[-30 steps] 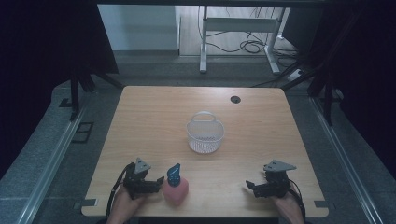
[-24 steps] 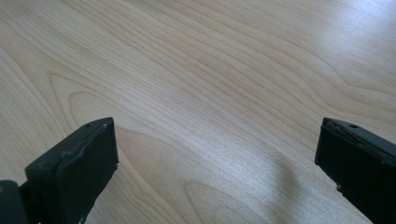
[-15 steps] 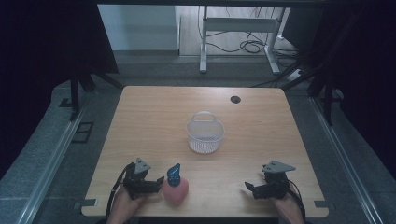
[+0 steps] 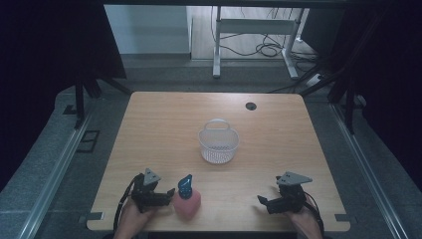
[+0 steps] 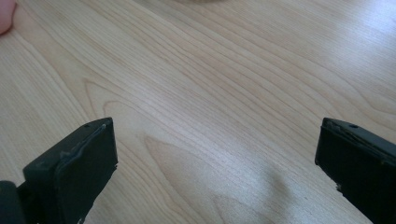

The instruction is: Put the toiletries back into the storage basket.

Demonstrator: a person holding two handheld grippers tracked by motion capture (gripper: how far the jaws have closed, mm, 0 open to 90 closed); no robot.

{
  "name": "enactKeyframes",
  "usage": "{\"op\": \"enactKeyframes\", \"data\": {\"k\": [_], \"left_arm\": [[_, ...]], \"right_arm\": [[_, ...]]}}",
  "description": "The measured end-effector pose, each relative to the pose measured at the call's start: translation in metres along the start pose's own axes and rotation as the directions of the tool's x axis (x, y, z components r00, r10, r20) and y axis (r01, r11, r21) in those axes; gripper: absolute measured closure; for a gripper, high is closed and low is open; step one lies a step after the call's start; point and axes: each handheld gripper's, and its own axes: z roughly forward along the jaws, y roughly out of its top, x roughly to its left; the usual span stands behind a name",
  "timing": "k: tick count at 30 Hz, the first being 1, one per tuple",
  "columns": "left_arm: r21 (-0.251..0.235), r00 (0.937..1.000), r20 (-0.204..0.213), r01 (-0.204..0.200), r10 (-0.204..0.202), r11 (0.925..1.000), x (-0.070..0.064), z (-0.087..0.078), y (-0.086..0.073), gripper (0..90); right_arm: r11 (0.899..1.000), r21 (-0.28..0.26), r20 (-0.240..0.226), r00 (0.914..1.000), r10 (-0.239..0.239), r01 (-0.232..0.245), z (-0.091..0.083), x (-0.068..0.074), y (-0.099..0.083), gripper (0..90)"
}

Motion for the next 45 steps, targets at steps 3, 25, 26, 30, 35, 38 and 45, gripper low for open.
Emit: {"op": "enactKeyframes", "data": {"k": [3, 25, 26, 30, 35, 38, 45], "left_arm": [[0.000, 1.0000, 0.000, 0.000, 0.000, 1.0000, 0.000, 0.000, 0.000, 11.3], [0.000, 1.0000, 0.000, 0.000, 0.000, 1.0000, 0.000, 0.000, 0.000, 11.3], [0.000, 1.0000, 0.000, 0.000, 0.000, 1.0000, 0.000, 0.000, 0.000, 11.3], [0.000, 1.0000, 0.000, 0.000, 0.000, 1.0000, 0.000, 0.000, 0.000, 11.3], [0.000, 1.0000, 0.000, 0.000, 0.000, 1.0000, 0.000, 0.000, 0.000, 11.3], [0.000, 1.0000, 0.000, 0.000, 0.000, 1.0000, 0.000, 0.000, 0.000, 11.3], [0.000, 1.0000, 0.000, 0.000, 0.000, 1.0000, 0.000, 0.000, 0.000, 11.3]], "right_arm": [[1.000, 0.003, -0.015, 0.9999, -0.005, 0.006, 0.000, 0.002, 0.001, 0.0], [0.997, 0.002, -0.089, 0.9934, -0.073, 0.073, -0.003, 0.025, 0.019, 0.0], [0.997, 0.005, -0.097, 0.9926, -0.073, 0.074, -0.002, 0.027, 0.020, 0.0], [0.996, 0.009, -0.118, 0.9894, -0.084, 0.086, -0.001, 0.032, 0.023, 0.0], [0.995, 0.008, -0.139, 0.9857, -0.095, 0.097, 0.000, 0.038, 0.027, 0.0], [0.995, 0.002, -0.158, 0.9823, -0.101, 0.103, 0.001, 0.043, 0.031, 0.0], [0.993, 0.001, -0.180, 0.9770, -0.115, 0.117, 0.003, 0.050, 0.037, 0.0]]}}
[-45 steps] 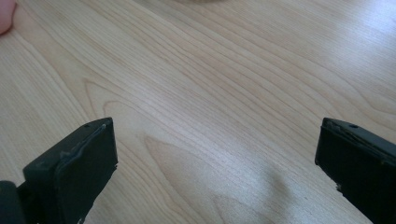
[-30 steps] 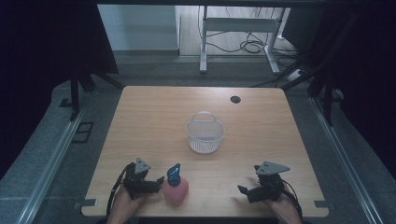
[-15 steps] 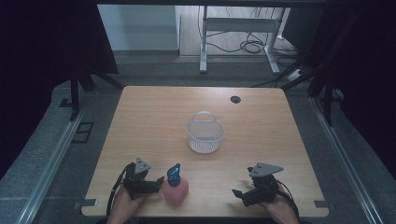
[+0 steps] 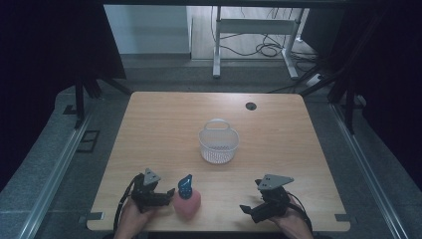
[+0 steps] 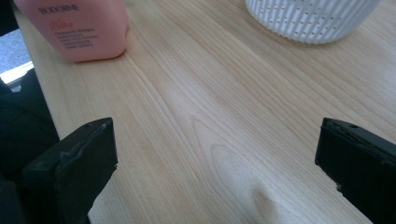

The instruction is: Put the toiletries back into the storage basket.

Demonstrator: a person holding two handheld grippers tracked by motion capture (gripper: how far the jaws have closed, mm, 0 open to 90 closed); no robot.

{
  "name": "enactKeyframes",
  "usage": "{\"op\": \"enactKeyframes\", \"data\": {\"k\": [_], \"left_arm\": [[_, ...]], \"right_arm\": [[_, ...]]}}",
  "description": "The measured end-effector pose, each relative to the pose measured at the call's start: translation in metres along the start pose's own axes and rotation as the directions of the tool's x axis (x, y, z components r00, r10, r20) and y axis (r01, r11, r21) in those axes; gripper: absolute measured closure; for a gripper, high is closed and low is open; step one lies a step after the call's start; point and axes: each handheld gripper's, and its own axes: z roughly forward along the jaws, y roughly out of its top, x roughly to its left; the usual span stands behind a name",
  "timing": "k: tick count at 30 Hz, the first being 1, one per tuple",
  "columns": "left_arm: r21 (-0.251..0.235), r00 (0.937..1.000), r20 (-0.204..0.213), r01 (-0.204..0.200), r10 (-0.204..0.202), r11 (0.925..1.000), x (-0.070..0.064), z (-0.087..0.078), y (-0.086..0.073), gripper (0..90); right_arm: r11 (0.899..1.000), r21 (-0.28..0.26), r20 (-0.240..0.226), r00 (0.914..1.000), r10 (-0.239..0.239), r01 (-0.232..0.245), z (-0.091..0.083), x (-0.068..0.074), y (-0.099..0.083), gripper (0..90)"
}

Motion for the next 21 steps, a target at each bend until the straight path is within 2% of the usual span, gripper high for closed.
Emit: {"op": "enactKeyframes", "data": {"k": [14, 21], "left_arm": [[0.000, 1.0000, 0.000, 0.000, 0.000, 1.0000, 0.000, 0.000, 0.000, 11.3], [0.000, 1.0000, 0.000, 0.000, 0.000, 1.0000, 0.000, 0.000, 0.000, 11.3]], "right_arm": [[0.998, -0.051, -0.064, 0.9974, 0.034, -0.037, 0.005, 0.009, 0.017, 0.0], [0.998, -0.062, -0.095, 0.9951, 0.025, -0.031, 0.010, 0.017, 0.029, 0.0]]}}
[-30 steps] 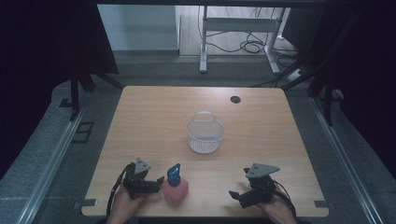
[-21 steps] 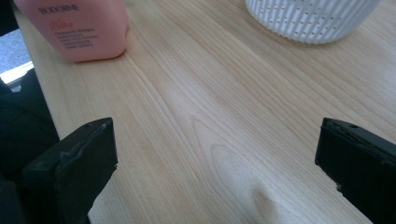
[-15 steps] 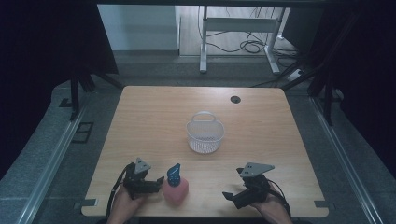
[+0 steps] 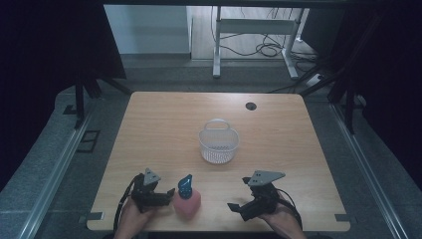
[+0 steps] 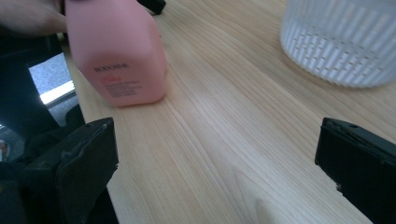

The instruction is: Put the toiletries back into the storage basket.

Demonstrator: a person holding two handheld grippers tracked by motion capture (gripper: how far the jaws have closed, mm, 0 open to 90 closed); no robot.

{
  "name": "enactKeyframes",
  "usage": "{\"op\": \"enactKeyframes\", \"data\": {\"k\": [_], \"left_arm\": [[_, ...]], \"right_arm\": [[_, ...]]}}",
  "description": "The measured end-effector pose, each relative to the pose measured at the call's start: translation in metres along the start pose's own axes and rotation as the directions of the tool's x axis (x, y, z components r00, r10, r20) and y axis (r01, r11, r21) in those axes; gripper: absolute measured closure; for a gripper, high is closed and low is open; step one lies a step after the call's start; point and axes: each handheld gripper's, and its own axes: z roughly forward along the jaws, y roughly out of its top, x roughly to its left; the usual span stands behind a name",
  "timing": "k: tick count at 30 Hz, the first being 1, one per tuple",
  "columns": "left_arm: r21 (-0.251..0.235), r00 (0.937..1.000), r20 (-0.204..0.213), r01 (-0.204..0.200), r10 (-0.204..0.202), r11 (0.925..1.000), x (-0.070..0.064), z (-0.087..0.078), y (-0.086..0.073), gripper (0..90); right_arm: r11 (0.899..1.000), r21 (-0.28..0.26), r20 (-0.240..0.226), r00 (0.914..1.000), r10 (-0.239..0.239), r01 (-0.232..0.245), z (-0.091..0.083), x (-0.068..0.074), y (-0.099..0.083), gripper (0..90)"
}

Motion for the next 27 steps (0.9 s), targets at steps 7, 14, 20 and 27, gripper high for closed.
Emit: {"op": "enactKeyframes", "data": {"k": [7, 14, 20, 27], "left_arm": [[0.000, 1.0000, 0.000, 0.000, 0.000, 1.0000, 0.000, 0.000, 0.000, 11.3], [0.000, 1.0000, 0.000, 0.000, 0.000, 1.0000, 0.000, 0.000, 0.000, 11.3], [0.000, 1.0000, 0.000, 0.000, 0.000, 1.0000, 0.000, 0.000, 0.000, 11.3], [0.000, 1.0000, 0.000, 0.000, 0.000, 1.0000, 0.000, 0.000, 0.000, 11.3]], "right_arm": [[1.000, 0.003, -0.024, 0.9995, -0.022, 0.022, 0.007, 0.007, 0.009, 0.0], [0.999, 0.006, -0.040, 0.9982, -0.046, 0.046, 0.014, 0.015, 0.018, 0.3], [0.999, -0.010, -0.056, 0.9972, -0.050, 0.050, 0.018, 0.020, 0.026, 2.6], [0.997, 0.003, -0.070, 0.9942, -0.082, 0.083, 0.023, 0.026, 0.034, 5.6]]}}
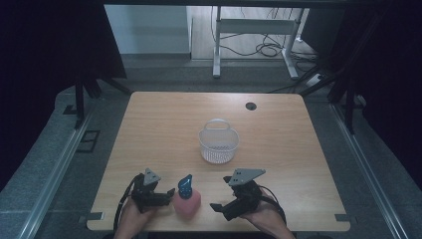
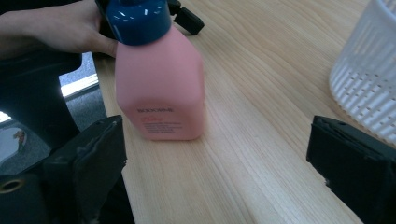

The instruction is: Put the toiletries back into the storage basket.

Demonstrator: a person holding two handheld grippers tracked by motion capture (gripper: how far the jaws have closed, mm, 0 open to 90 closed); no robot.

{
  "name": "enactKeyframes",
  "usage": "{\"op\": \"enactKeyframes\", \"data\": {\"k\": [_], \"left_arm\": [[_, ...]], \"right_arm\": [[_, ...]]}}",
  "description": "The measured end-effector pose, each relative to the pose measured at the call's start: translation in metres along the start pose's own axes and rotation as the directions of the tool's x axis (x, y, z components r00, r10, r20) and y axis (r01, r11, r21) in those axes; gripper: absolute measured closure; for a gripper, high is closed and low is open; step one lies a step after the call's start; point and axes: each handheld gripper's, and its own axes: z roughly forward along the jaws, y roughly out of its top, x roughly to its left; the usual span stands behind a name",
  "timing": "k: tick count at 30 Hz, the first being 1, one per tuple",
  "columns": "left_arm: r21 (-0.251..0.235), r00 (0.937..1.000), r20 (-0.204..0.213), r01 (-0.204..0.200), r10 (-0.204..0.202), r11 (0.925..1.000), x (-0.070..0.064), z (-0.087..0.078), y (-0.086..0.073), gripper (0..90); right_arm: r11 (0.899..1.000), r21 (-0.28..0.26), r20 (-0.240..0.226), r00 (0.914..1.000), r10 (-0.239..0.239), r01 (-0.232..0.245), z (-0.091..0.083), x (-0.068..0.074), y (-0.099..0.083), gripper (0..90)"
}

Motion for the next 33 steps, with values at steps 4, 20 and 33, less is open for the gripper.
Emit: {"op": "enactKeyframes", "data": {"k": [4, 20, 33], "left_arm": [[0.000, 1.0000, 0.000, 0.000, 0.000, 1.0000, 0.000, 0.000, 0.000, 11.3], [0.000, 1.0000, 0.000, 0.000, 0.000, 1.0000, 0.000, 0.000, 0.000, 11.3], [0.001, 1.0000, 0.001, 0.000, 0.000, 1.0000, 0.000, 0.000, 0.000, 11.3]], "right_arm": [[1.000, 0.004, -0.009, 0.9999, -0.010, 0.010, 0.003, 0.003, 0.004, 7.9], [0.999, 0.004, -0.054, 0.9973, -0.050, 0.051, 0.013, 0.011, 0.020, 15.1], [0.997, -0.010, -0.094, 0.9929, -0.074, 0.073, 0.026, 0.017, 0.037, 31.5]]}}
